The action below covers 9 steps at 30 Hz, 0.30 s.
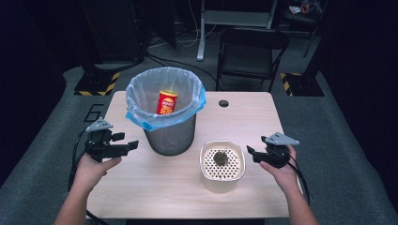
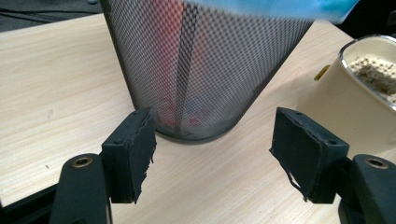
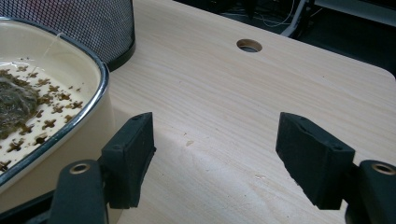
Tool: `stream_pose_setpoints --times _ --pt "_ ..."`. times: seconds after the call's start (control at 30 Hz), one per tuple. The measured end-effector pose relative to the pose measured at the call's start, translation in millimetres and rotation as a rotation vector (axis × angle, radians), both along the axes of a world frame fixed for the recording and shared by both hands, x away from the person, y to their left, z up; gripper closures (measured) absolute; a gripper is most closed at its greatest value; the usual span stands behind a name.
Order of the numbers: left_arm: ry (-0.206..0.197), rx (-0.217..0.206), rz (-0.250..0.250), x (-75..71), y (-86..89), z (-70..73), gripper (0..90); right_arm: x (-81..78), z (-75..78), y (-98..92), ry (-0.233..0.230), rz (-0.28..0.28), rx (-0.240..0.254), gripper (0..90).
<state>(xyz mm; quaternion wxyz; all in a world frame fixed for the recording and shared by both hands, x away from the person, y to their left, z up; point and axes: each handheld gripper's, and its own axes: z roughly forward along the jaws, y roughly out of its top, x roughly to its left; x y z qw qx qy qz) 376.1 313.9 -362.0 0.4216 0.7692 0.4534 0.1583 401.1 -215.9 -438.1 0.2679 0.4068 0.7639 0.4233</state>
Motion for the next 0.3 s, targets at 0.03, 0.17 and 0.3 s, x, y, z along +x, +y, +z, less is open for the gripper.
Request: stream_pose_setpoints --times 0.03,0.17,0.3 --pt "-0.003 0.002 0.005 -0.2 0.1 -2.7 30.1 0.1 -0.2 0.1 0.0 0.0 -0.001 27.6" --pt "-0.01 -0.006 0.011 -0.5 1.6 -13.4 29.8 0.1 -0.5 0.4 0.002 0.0 -0.008 27.6" --pt "-0.008 -0.017 0.012 -0.7 3.7 -21.8 29.0 0.6 -1.4 -0.3 -0.002 -0.01 -0.031 27.6"
